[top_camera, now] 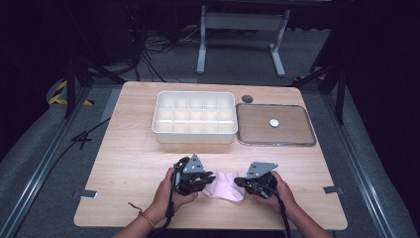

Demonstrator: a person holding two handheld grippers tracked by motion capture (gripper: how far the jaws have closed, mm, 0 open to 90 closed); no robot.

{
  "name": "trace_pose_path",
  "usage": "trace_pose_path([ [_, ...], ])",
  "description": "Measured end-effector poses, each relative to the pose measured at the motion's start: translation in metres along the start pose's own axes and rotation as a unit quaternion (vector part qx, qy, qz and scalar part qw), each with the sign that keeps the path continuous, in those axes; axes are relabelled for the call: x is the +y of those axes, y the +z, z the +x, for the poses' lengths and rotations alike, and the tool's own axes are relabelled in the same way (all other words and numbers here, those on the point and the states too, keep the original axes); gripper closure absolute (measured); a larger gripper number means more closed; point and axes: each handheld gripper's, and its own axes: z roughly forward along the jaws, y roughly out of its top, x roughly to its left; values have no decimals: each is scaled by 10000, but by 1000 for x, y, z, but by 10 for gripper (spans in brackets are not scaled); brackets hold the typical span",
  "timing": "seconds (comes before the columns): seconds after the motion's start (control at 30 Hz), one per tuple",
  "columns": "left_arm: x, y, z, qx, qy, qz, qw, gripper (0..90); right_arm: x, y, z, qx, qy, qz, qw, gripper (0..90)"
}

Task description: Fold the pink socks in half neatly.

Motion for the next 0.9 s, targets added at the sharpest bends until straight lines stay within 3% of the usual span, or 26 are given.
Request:
trace_pose_path([
  [0.37,8,5,-5,30,254,132,9996,804,1,0,-1,-61,-11,5,10000,879],
  [0.63,19,32,-18,28,623,486,9969,803,1,-1,-3,-55,38,-144,9999,873],
  [0.77,18,36,-15,9,511,398,9979,803,2,-16,-9,-139,157,-348,9992,867],
  [0.9,18,36,-13,-29,374,309,9988,802,-4,-17,-14,-51,248,-199,9995,863],
])
